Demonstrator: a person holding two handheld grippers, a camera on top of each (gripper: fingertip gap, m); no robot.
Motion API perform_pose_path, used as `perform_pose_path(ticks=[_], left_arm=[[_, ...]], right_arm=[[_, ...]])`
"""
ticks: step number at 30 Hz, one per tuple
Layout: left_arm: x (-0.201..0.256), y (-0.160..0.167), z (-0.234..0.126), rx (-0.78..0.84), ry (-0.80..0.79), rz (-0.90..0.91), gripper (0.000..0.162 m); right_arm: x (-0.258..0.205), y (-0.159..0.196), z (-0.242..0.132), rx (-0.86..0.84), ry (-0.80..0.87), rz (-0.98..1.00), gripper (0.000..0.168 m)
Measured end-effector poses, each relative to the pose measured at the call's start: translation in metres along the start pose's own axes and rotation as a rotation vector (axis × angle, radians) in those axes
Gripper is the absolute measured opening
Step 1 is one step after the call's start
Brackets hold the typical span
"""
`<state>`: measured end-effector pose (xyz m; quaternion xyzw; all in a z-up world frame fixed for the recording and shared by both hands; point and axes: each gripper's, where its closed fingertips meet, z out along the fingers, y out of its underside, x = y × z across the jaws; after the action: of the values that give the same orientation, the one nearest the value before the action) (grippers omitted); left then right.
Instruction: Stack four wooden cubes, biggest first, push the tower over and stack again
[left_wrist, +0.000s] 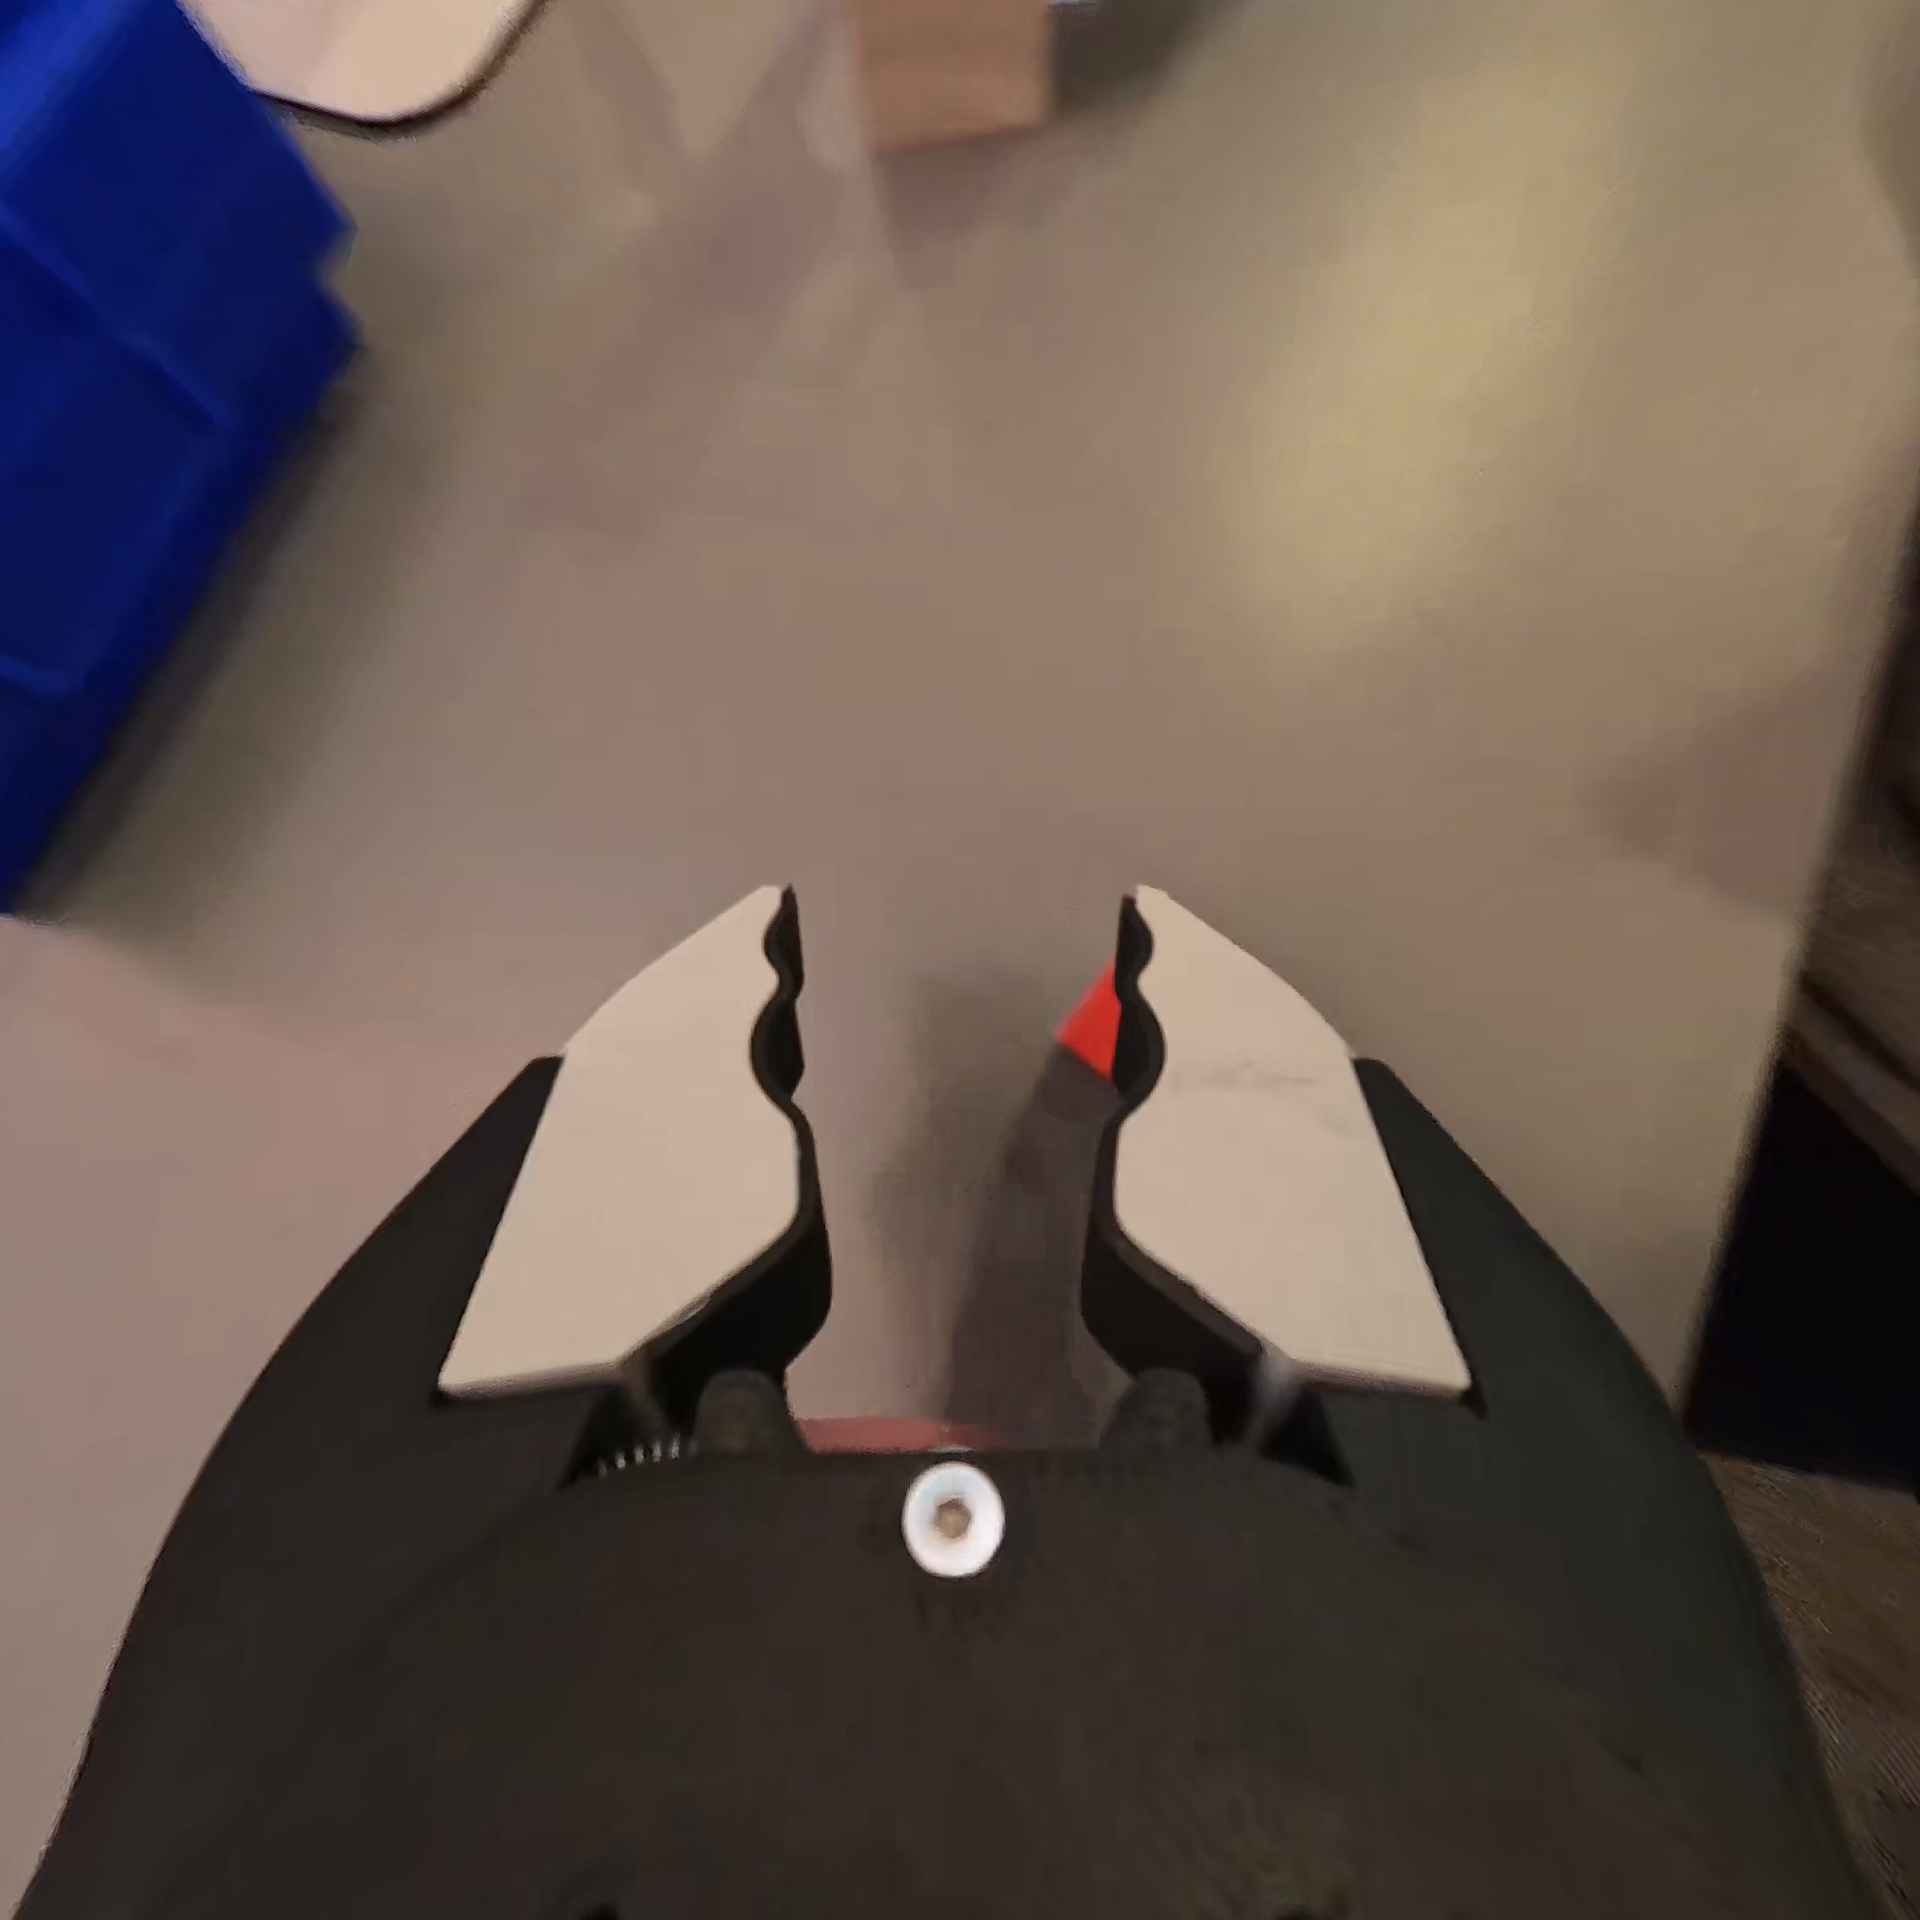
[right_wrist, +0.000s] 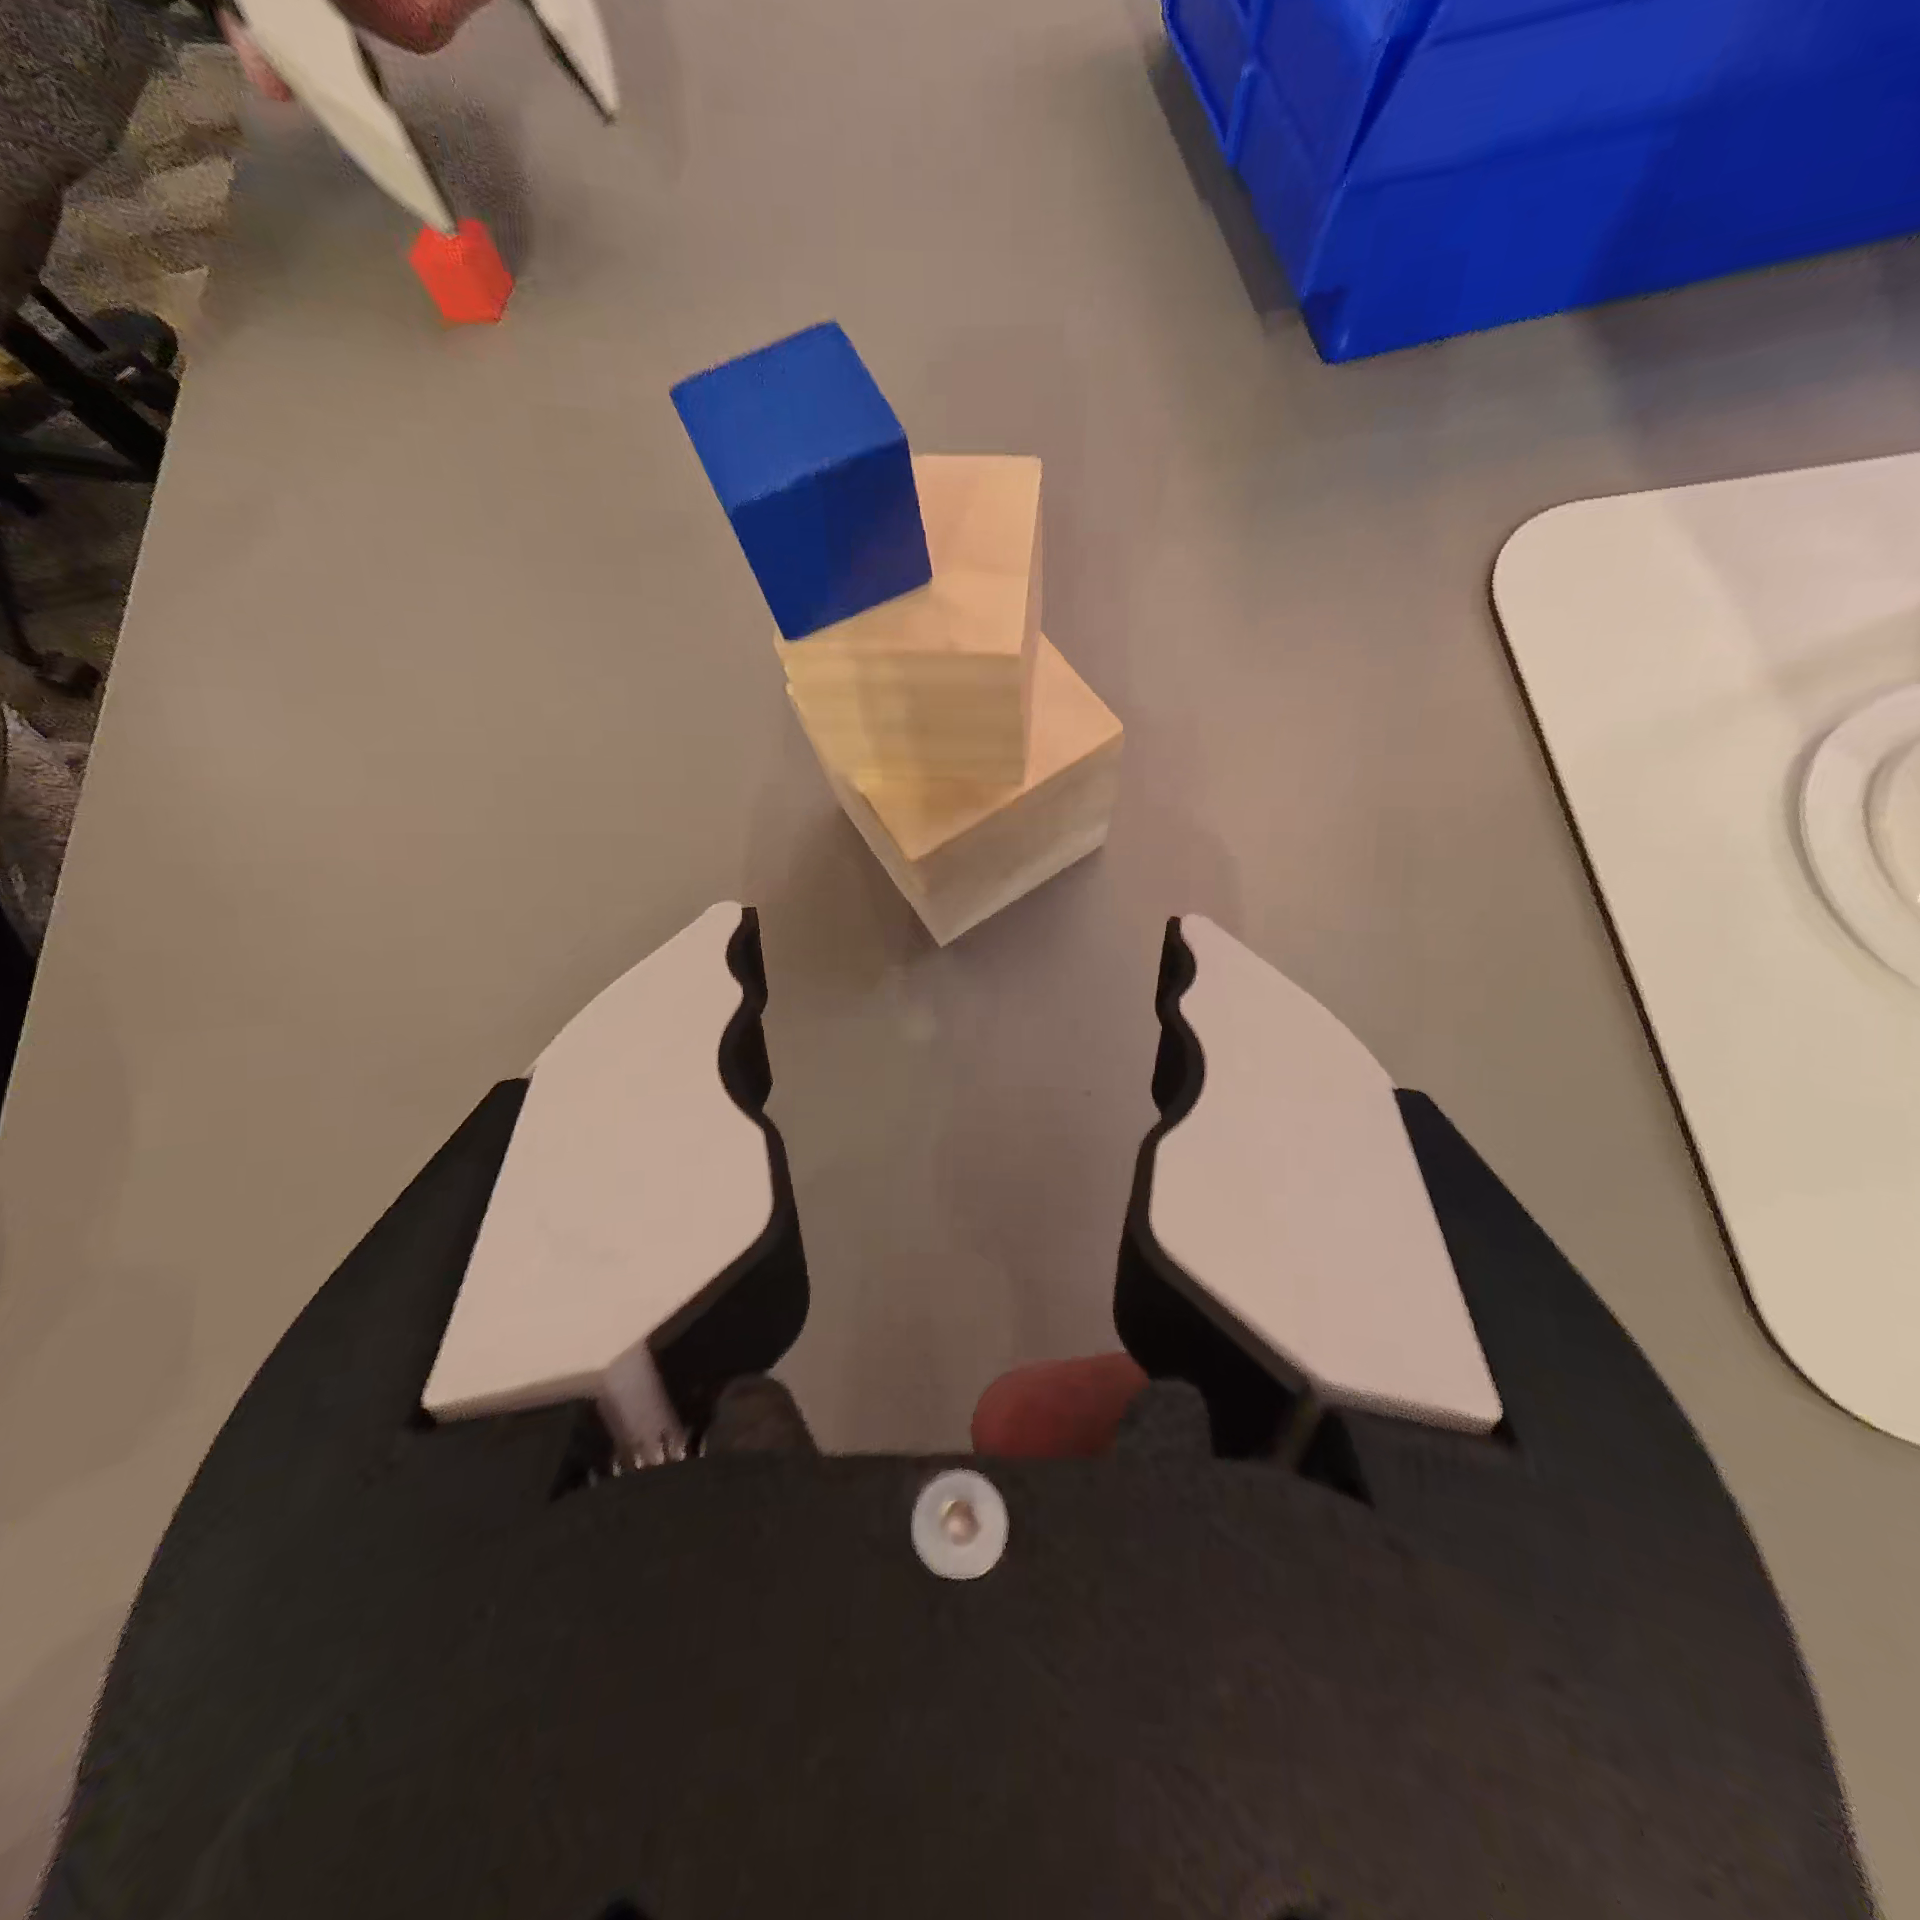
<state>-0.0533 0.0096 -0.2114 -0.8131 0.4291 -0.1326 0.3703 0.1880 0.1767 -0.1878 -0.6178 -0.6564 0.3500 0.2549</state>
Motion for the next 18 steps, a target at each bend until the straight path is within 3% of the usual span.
perform_pose_path(ticks=[1, 4, 9, 15, 17, 18], left_arm=[[0.010, 0.003, 0.000, 0.005, 0.039, 0.002, 0.055], [0.026, 0.015, 0.006, -0.027, 0.120, -0.004, 0.036], [0.030, 0.021, 0.002, -0.043, 0.165, -0.012, 0.025], [0.034, 0.024, -0.006, -0.040, 0.185, -0.049, 0.043], [0.034, 0.029, -0.006, -0.073, 0.181, -0.045, 0.028], [0.036, 0.028, -0.005, -0.066, 0.194, -0.050, 0.028]], right_arm=[[0.000, 0.002, 0.000, -0.002, -0.004, 0.000, 0.073], [-0.002, 0.006, 0.001, -0.009, -0.014, -0.004, 0.072], [-0.004, 0.007, 0.001, -0.011, -0.018, -0.011, 0.069], [-0.002, 0.008, 0.000, -0.006, -0.024, -0.001, 0.066], [-0.002, 0.008, 0.000, -0.006, -0.023, -0.001, 0.066], [-0.003, 0.009, 0.000, -0.007, -0.025, 0.000, 0.066]])
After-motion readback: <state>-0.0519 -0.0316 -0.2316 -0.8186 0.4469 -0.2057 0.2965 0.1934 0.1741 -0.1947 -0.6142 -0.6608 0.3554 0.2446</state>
